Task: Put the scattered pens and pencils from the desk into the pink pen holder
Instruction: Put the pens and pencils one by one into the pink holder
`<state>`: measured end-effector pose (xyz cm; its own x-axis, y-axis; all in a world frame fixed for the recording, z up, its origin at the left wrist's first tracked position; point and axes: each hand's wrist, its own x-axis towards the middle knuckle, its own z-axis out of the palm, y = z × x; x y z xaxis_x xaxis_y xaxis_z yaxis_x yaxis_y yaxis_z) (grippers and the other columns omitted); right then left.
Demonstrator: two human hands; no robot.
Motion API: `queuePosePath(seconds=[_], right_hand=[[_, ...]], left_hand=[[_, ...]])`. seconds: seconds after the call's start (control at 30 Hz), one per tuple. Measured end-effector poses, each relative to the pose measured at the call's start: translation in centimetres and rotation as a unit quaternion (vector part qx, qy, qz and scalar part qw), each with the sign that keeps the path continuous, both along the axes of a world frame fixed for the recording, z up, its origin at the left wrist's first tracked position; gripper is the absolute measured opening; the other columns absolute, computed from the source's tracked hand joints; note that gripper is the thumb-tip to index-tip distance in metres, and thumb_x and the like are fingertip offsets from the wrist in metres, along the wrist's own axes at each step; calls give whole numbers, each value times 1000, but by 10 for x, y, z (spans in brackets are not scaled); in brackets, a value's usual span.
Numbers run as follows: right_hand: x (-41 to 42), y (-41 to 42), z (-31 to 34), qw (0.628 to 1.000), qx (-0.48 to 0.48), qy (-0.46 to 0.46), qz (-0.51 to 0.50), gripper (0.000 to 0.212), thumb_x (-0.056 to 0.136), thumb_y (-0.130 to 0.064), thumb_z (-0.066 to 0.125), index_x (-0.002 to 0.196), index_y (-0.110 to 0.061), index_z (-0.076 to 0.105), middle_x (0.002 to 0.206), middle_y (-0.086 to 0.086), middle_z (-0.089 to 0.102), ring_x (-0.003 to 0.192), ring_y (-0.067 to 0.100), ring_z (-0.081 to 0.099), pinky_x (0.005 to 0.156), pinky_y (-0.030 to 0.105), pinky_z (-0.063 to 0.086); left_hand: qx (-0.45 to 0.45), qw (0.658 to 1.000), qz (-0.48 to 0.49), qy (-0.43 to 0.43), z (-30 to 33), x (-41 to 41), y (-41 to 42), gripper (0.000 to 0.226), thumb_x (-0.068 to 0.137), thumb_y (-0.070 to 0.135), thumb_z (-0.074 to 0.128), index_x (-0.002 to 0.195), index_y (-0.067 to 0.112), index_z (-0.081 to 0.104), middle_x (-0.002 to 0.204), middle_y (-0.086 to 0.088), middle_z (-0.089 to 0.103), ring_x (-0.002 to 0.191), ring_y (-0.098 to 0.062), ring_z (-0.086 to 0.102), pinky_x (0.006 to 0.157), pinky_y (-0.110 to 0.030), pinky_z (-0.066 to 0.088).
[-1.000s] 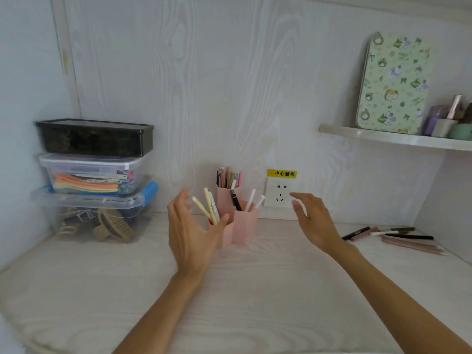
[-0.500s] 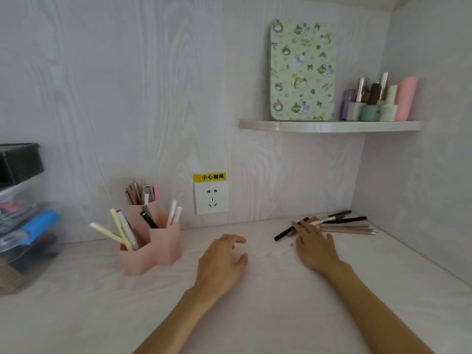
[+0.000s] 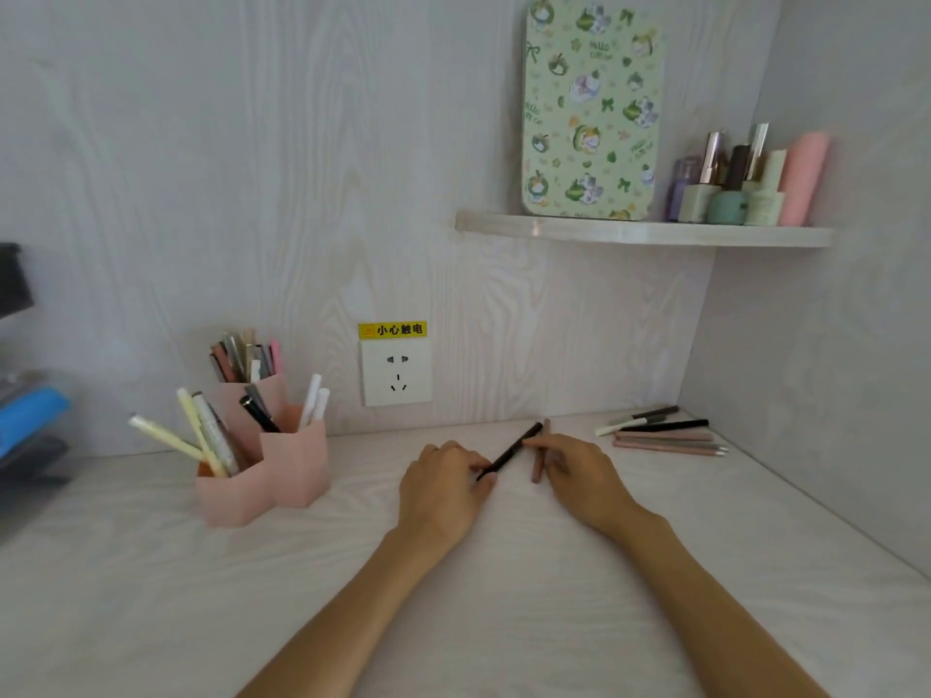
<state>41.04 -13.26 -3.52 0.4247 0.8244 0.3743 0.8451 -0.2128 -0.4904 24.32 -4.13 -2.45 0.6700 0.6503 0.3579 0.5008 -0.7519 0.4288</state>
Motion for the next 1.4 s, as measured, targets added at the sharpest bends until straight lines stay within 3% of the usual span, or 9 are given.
queuePosePath(seconds=[0.17,0.4,0.5,0.6,0.8,0.97,1.13,1.27,1.4], right_hand=[[-10,-7,5,995,-13,-97,8,30,85,-7,56,98,-30,70,104,-13,70,103,10,62,80,16,41],[-91,30,25,988,-60,-86,113,32,90,-12,50,97,-35,70,108,-15,68,102,7,57,83,22,44],[-126,58,30,983,-72,-89,143,30,89,-17,51,98,-38,71,105,-8,69,99,14,58,83,33,48],[-147,79,20,989,-52,-73,117,25,89,-23,52,102,-33,70,107,-2,67,103,19,55,86,32,45],[-151,85,1,996,-5,-52,67,22,91,-26,51,107,-26,67,108,-2,62,103,21,49,90,30,41],[-149,88,-1,996,-5,-53,70,21,90,-27,52,105,-29,67,108,-5,61,102,20,49,89,30,42],[-148,88,0,996,-6,-44,77,23,91,-27,50,106,-28,67,110,-5,61,105,20,48,90,28,41],[-149,83,3,994,-8,-59,87,25,91,-25,48,110,-29,64,113,-4,60,107,21,47,88,28,37],[-149,78,8,990,-19,-111,90,26,93,-31,45,112,-34,62,114,-9,59,111,16,43,82,24,25]], left_hand=[[141,989,-31,37,-1,-82,10,29,98,37,38,115,34,62,103,7,57,96,-15,53,68,-29,38],[59,978,18,-197,2,-166,32,18,90,32,57,107,31,65,97,17,61,85,0,53,68,-14,41],[4,945,45,-325,11,-169,31,16,90,25,59,104,30,64,95,15,63,85,1,57,67,-14,44],[0,900,74,-429,21,-175,27,16,90,18,61,104,25,66,97,10,63,87,1,59,68,-6,43],[124,812,57,-567,55,-197,16,18,88,11,62,105,8,65,100,-2,63,91,-7,62,77,-17,50],[204,805,18,-556,96,-195,25,15,87,9,65,101,5,65,95,-2,63,86,-9,64,76,-22,53],[237,868,5,-436,89,-175,52,12,83,12,71,94,8,71,91,2,68,77,-10,66,70,-26,54],[279,915,91,-277,60,-163,63,14,75,20,78,89,23,75,81,7,72,71,-11,66,55,-21,45],[342,912,89,-209,58,-156,67,16,79,26,71,95,26,74,98,8,71,99,-12,50,83,-26,32]])
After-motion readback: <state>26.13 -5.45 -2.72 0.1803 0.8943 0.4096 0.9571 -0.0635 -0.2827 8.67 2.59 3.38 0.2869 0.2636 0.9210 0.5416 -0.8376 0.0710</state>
